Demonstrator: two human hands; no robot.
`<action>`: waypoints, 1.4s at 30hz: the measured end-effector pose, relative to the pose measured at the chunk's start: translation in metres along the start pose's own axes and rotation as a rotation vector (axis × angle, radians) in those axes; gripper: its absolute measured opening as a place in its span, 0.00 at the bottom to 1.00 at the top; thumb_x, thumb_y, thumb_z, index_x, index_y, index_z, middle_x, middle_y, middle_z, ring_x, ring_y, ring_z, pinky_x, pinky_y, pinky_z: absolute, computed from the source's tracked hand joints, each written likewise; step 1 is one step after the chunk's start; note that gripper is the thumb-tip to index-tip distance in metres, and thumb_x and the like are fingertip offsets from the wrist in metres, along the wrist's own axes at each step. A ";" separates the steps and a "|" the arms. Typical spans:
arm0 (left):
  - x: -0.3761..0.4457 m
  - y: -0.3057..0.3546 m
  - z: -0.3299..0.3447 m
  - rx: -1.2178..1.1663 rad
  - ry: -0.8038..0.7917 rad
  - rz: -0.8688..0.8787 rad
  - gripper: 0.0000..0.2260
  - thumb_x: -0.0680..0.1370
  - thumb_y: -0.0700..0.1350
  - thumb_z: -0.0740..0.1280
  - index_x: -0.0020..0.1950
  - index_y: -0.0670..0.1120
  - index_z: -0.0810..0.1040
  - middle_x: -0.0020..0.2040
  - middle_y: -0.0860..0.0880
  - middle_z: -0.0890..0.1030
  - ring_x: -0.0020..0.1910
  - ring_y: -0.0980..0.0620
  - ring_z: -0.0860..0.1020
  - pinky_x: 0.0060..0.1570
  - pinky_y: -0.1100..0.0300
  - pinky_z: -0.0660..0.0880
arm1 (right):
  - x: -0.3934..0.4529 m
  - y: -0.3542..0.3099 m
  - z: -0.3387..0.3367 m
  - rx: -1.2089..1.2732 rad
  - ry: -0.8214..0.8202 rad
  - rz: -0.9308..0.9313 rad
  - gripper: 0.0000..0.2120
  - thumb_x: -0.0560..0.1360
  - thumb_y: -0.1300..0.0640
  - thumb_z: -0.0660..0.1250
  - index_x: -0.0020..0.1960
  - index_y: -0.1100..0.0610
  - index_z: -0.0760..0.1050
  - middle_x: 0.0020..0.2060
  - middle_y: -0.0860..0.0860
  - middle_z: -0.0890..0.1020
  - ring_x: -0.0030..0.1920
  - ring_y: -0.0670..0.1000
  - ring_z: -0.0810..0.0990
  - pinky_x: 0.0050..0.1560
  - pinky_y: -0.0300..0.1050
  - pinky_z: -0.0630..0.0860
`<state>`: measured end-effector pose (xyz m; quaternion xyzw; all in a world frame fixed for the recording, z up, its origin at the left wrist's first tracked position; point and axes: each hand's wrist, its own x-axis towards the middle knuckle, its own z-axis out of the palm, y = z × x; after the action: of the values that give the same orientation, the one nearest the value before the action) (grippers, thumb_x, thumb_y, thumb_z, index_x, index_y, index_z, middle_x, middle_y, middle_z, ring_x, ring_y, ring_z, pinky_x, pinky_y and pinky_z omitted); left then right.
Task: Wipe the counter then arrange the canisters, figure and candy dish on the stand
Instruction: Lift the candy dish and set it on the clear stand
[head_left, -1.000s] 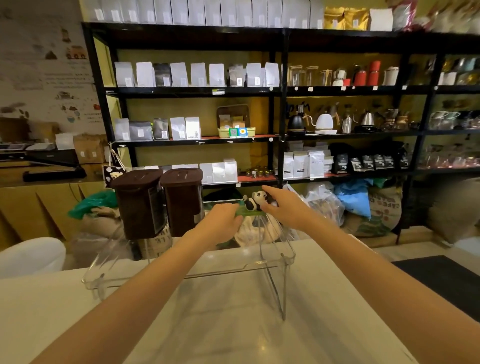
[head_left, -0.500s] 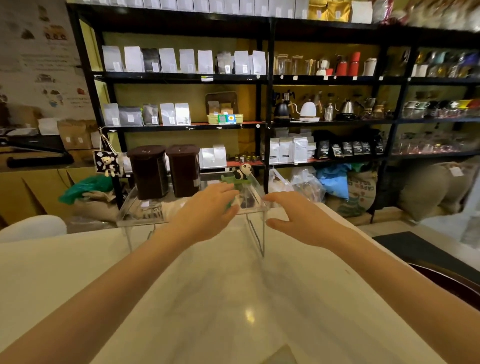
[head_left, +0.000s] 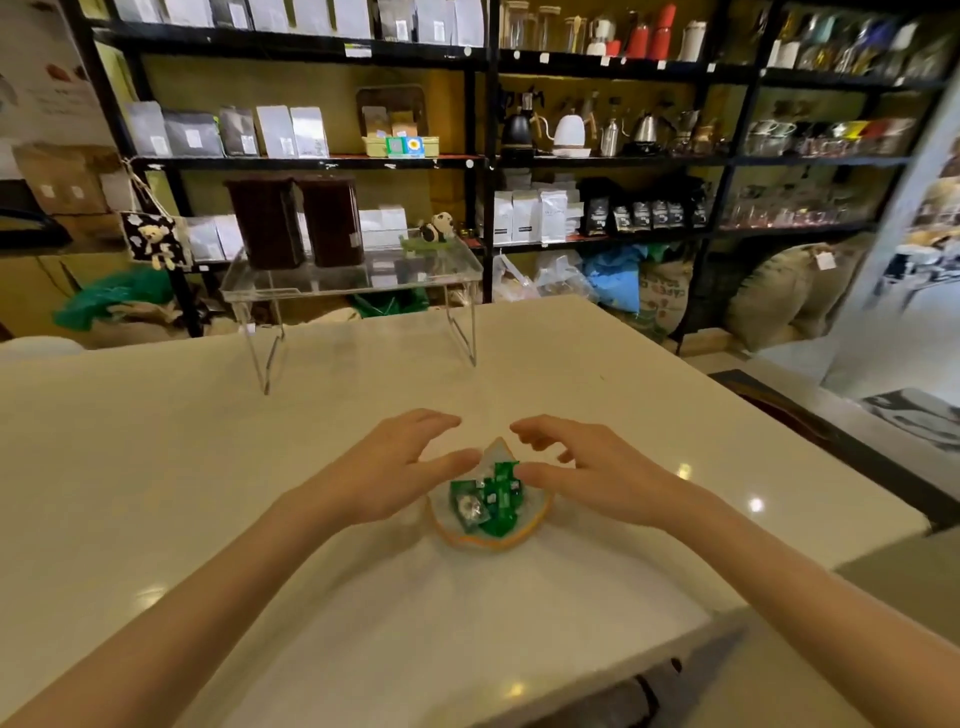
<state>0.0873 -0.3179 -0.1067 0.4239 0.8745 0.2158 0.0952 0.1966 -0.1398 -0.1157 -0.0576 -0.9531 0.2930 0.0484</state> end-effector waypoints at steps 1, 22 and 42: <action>-0.006 -0.002 0.004 -0.025 0.003 -0.010 0.25 0.76 0.59 0.58 0.71 0.50 0.65 0.71 0.51 0.68 0.67 0.53 0.68 0.68 0.57 0.64 | -0.005 0.001 0.002 0.020 0.001 0.012 0.23 0.75 0.48 0.62 0.69 0.51 0.66 0.63 0.49 0.75 0.58 0.46 0.73 0.54 0.39 0.71; -0.015 -0.011 0.014 -0.736 0.044 -0.312 0.08 0.74 0.32 0.65 0.51 0.38 0.78 0.36 0.41 0.82 0.23 0.54 0.81 0.29 0.63 0.81 | -0.017 -0.005 0.006 0.764 -0.062 0.319 0.15 0.72 0.66 0.66 0.58 0.68 0.73 0.36 0.61 0.82 0.29 0.51 0.84 0.36 0.40 0.82; 0.087 -0.015 -0.115 -0.750 0.334 -0.143 0.08 0.71 0.33 0.69 0.35 0.44 0.79 0.22 0.50 0.82 0.22 0.54 0.81 0.24 0.68 0.78 | 0.087 -0.042 -0.086 0.767 0.174 0.112 0.03 0.69 0.62 0.71 0.43 0.60 0.82 0.38 0.58 0.87 0.37 0.53 0.86 0.40 0.41 0.83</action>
<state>-0.0179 -0.2922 -0.0100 0.2572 0.7659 0.5780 0.1146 0.1181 -0.1148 -0.0155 -0.1119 -0.7624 0.6238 0.1310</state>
